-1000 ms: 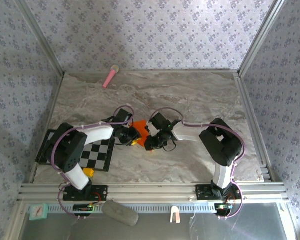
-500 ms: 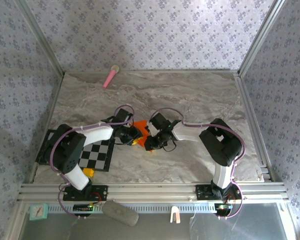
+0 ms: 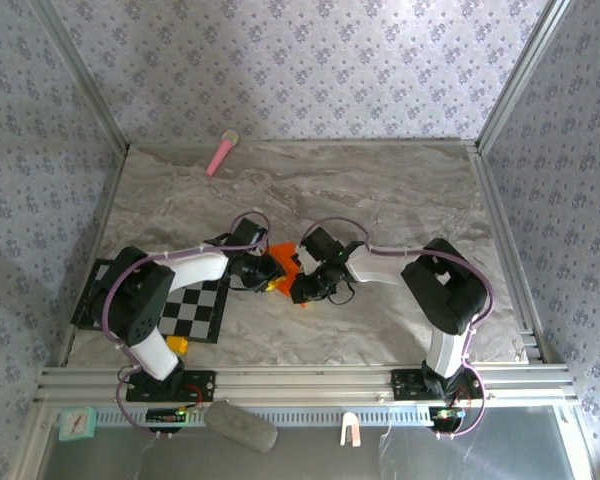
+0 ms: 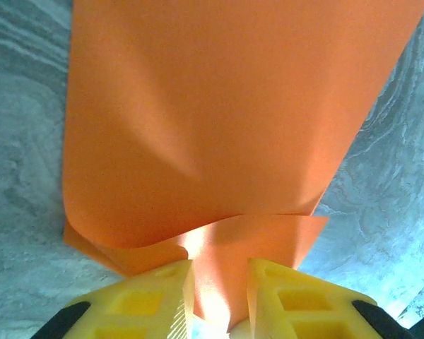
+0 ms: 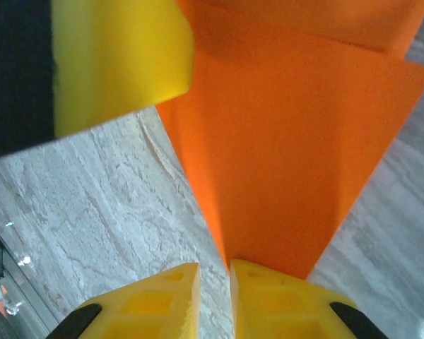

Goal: Fold a paper plane with a square sheet of paper (pick it up from the middle)
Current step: Third fold the triangle at the center of the table.

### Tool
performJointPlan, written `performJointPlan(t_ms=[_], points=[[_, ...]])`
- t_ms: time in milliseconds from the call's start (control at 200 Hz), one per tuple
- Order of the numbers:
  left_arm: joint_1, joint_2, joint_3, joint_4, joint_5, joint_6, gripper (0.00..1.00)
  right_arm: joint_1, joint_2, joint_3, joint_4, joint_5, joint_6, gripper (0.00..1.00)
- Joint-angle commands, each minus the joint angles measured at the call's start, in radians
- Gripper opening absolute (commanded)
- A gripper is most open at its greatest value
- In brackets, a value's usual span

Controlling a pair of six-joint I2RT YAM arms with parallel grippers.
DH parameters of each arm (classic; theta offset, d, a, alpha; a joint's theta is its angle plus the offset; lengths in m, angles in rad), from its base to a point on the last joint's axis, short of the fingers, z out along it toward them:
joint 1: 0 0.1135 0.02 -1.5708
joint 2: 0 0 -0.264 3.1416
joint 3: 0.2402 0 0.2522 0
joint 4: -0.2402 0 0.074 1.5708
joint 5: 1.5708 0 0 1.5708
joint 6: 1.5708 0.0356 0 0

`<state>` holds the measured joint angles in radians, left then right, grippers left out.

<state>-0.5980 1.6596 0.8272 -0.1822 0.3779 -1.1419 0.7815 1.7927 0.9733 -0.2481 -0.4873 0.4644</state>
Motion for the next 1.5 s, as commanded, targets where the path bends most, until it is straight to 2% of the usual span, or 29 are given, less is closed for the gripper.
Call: performJointPlan(t_ms=[0, 190, 605, 910, 1234, 1494], points=[[-0.006, 0.004, 0.008, -0.037, -0.022, 0.013, 0.26, 0.001, -0.040, -0.021, -0.049, -0.013, 0.022, 0.19], [-0.004, -0.034, 0.010, -0.069, -0.060, 0.022, 0.27, 0.003, -0.014, -0.034, -0.049, 0.001, 0.029, 0.19], [-0.007, -0.081, 0.001, -0.002, -0.002, 0.019, 0.27, 0.004, 0.016, -0.032, -0.058, 0.029, 0.045, 0.19], [-0.049, -0.042, 0.000, 0.022, 0.021, 0.013, 0.18, -0.007, 0.011, -0.064, -0.007, 0.046, 0.110, 0.17], [-0.052, 0.003, -0.011, -0.031, -0.042, 0.005, 0.12, -0.012, 0.004, -0.069, 0.008, 0.033, 0.133, 0.17], [-0.052, 0.016, -0.030, -0.030, -0.070, 0.005, 0.09, -0.018, -0.082, -0.090, 0.145, -0.007, 0.204, 0.18]])
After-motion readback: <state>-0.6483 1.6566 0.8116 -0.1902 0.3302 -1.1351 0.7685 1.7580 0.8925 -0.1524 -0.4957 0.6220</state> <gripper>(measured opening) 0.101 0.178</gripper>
